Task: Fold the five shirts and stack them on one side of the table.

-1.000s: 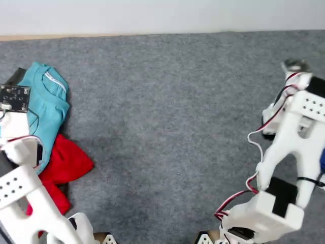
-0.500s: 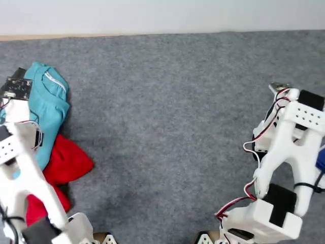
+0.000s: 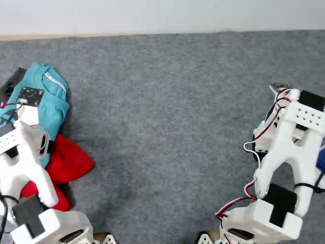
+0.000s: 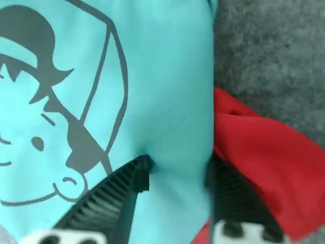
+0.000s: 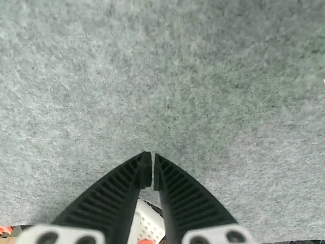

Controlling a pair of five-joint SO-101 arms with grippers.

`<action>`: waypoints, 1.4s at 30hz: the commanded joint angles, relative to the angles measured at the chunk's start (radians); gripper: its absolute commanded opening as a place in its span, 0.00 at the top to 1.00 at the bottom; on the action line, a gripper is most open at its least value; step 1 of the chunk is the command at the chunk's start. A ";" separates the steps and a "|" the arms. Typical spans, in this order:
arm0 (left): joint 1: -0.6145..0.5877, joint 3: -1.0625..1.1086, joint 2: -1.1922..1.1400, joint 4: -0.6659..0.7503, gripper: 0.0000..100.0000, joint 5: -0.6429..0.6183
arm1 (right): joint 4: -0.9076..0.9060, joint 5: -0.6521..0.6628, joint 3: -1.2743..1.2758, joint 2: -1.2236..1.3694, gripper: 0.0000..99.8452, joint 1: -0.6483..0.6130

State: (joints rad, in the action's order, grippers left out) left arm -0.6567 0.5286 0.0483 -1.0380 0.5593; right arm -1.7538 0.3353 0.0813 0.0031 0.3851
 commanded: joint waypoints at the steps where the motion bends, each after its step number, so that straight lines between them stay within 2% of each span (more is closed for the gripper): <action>1: -0.005 -0.048 0.018 0.021 0.92 0.005 | -0.041 -0.009 -0.006 -0.054 0.99 0.007; 4: -0.002 -0.122 0.052 -0.034 1.00 0.003 | -0.041 -0.009 -0.006 -0.054 0.99 0.007; 14: 0.098 -0.223 0.267 -0.213 1.00 0.002 | -0.041 -0.009 -0.006 -0.054 0.99 0.008; 17: 0.183 -0.222 0.354 -0.304 1.00 -0.015 | -0.042 -0.009 -0.006 -0.056 0.99 0.010; 20: 0.299 -0.223 0.465 -0.388 1.00 -0.103 | -0.042 -0.009 -0.006 -0.056 0.99 0.012; 24: 0.459 -0.222 0.631 -0.434 1.00 -0.189 | -0.042 -0.009 -0.006 -0.056 0.99 0.012; 26: 0.494 -0.219 0.690 -0.436 1.00 -0.219 | -0.042 -0.009 -0.006 -0.056 0.99 0.012; 29: 0.457 -0.202 0.707 -0.430 1.00 -0.218 | -0.042 -0.009 -0.006 -0.056 0.99 0.012; 35: 0.163 -0.272 0.718 -0.396 1.00 -0.192 | -0.042 -0.009 -0.006 -0.056 0.99 0.012; 38: 0.143 -0.357 0.752 -0.428 1.00 -0.183 | -0.041 -0.009 -0.006 -0.056 0.99 0.008; 42: 0.236 -0.487 0.799 -0.477 1.00 -0.226 | -0.041 -0.006 -0.006 -0.056 0.99 0.007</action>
State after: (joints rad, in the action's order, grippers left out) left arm -0.4726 0.1481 0.8002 -1.4922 0.3675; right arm -1.7538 0.3353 0.0813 0.0031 0.3851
